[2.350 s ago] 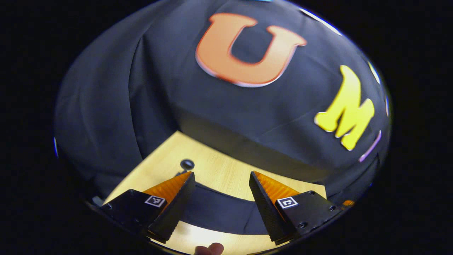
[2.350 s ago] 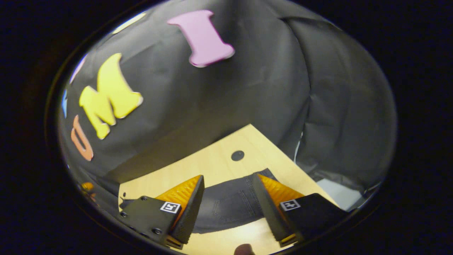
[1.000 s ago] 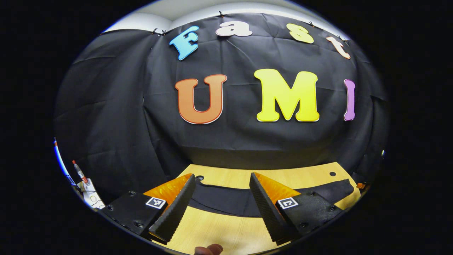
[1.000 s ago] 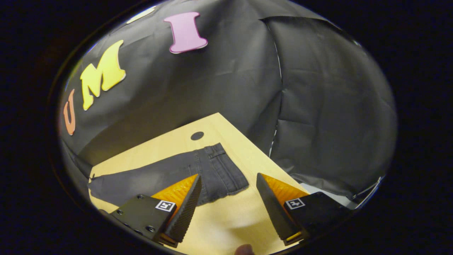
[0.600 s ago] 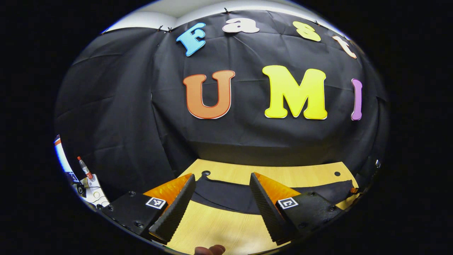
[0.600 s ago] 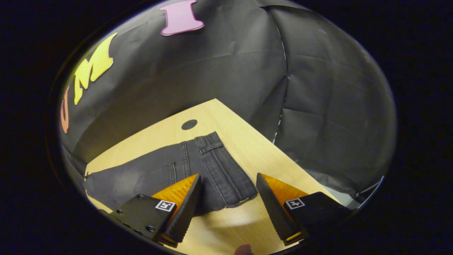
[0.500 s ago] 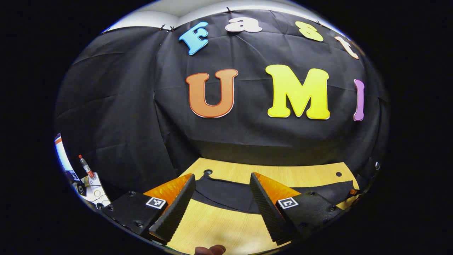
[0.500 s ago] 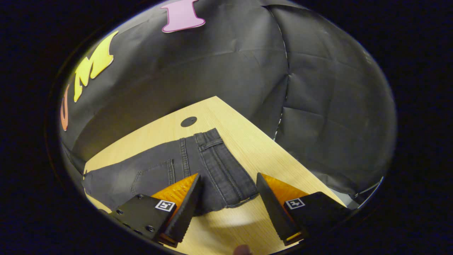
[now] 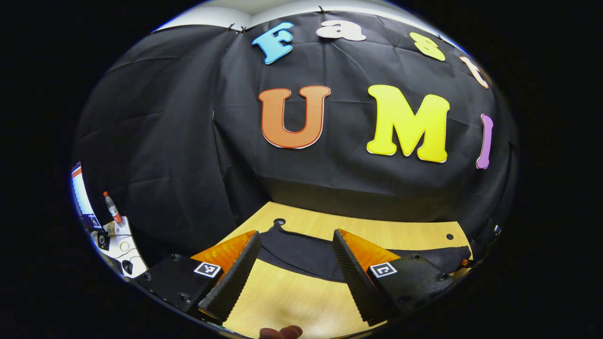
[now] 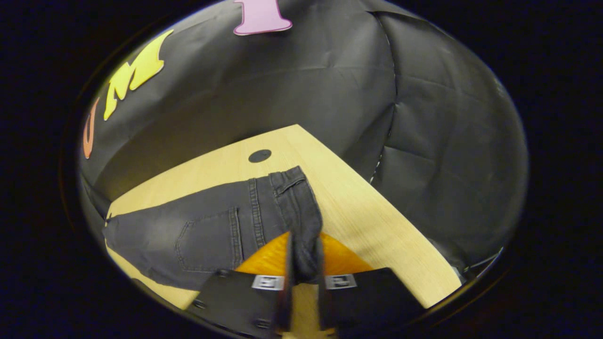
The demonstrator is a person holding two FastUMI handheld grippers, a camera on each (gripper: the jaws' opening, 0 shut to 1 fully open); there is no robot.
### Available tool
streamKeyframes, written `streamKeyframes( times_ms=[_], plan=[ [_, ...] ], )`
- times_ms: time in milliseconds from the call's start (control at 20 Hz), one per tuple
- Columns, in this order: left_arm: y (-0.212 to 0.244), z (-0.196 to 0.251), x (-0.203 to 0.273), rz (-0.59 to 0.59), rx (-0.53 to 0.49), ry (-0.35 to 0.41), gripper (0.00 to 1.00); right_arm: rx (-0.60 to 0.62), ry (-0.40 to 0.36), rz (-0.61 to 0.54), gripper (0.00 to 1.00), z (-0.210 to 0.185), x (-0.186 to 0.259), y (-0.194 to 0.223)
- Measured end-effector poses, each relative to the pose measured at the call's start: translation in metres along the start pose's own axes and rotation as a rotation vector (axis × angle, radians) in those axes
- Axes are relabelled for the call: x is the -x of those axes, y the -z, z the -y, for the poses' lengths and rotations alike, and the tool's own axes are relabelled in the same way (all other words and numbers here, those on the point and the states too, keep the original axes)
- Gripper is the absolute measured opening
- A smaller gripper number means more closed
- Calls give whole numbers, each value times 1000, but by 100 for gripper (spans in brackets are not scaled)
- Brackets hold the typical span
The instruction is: Grasp the waist and the cuffs of the jeans and fold them to make the two legs overlap; first hold the waist and fold one-third of the jeans toward the cuffs, then hold the cuffs and fold the remaining one-third in the same direction to finish folding.
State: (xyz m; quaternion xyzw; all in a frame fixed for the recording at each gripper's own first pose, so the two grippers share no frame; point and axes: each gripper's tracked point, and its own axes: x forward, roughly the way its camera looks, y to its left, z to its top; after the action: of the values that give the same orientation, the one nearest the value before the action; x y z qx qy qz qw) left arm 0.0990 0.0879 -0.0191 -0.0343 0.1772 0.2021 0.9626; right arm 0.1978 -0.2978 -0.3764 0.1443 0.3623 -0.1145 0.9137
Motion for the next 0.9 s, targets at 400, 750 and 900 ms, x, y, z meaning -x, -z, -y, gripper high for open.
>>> streamKeyframes(
  times_ms=[400,750,900],
  plan=[
    [-2,-41,-4,22,65,4,98,-67,-64,76,1,-46,83,-42],
    [2,-103,-9,75,156,-5,99,88,-157,244,1,-180,183,-116],
    [8,-133,-11,88,130,-13,99,202,-239,283,0,-274,210,-112]
  ],
)
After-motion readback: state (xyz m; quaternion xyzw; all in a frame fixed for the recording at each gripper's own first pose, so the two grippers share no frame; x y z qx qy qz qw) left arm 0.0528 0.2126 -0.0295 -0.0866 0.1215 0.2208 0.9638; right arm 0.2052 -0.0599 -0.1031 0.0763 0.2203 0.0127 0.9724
